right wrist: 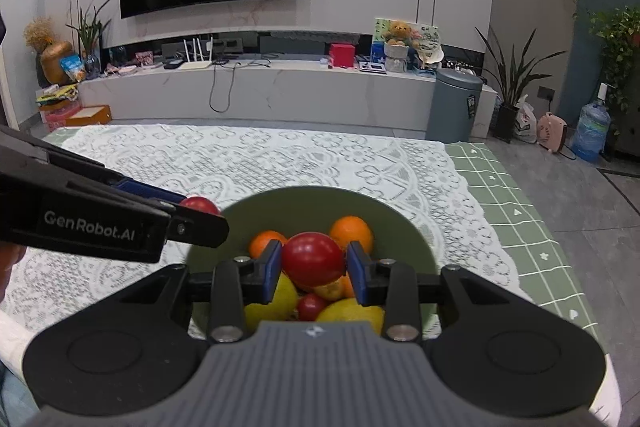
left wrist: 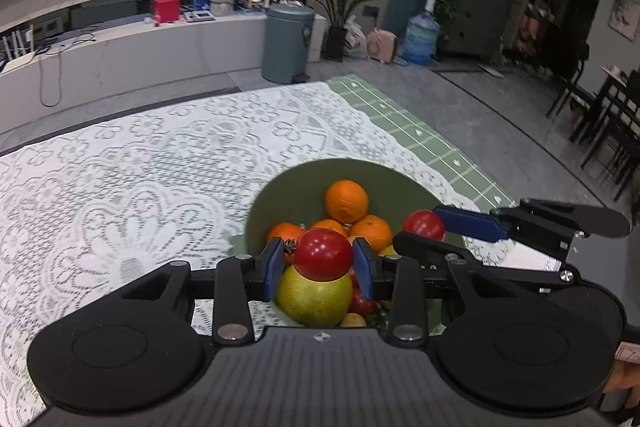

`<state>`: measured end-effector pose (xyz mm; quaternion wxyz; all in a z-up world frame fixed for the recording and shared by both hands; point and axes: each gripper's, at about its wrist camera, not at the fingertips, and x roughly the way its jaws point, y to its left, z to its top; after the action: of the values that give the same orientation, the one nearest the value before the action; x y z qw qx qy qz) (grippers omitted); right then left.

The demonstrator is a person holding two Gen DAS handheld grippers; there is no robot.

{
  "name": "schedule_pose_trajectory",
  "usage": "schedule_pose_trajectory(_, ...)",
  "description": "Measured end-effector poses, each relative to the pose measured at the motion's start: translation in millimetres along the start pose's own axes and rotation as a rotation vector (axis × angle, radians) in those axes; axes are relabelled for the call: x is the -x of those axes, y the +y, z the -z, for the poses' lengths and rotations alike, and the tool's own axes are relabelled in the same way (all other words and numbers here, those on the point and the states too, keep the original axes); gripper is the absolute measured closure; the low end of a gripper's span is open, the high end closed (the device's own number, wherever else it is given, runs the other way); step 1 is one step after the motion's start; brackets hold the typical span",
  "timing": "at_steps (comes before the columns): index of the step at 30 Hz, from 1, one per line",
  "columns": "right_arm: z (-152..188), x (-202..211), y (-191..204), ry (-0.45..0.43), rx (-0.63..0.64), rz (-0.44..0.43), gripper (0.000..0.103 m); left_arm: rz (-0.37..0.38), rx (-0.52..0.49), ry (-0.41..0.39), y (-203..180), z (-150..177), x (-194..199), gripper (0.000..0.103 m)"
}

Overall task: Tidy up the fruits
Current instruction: 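Carry the tomato in the left tool over the colander while the right tool carries its tomato, then lower and open the left tool into the colander while the right tool releases its tomato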

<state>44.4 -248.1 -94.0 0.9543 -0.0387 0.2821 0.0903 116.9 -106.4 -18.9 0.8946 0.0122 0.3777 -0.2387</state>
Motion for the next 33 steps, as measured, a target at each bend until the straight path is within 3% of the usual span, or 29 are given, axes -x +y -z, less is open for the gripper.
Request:
schedule_pose_trajectory(17, 11.6, -29.5, -23.6, 0.115, 0.099, 0.004, 0.07, 0.025, -0.057, 0.171, -15.4, 5.3, -52.8, 0.061)
schedule_pose_trajectory(33, 10.2, -44.1, -31.6, 0.171, 0.122, -0.028, 0.07, 0.056, -0.099, 0.199, -19.7, -1.3, -67.4, 0.061)
